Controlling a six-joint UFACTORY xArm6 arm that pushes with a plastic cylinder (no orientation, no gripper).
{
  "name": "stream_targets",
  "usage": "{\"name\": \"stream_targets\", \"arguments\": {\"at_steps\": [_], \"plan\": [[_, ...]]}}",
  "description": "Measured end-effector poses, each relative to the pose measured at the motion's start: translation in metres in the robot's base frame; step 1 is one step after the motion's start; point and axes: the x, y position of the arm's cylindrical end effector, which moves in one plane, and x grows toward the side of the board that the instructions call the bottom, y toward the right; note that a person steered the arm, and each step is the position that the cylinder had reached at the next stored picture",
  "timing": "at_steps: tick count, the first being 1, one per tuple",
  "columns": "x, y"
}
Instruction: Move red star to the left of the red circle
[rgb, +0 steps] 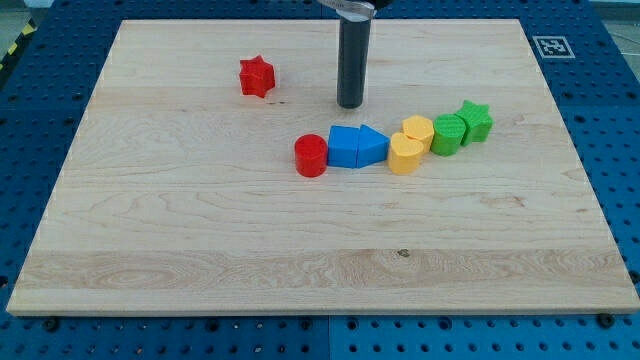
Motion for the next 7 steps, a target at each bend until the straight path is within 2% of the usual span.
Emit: {"name": "stream_targets", "arguments": {"at_steps": [2,4,7], "plan": [[-0.040,-0.029],[-0.078,-0.103],[-0.076,-0.124]]}}
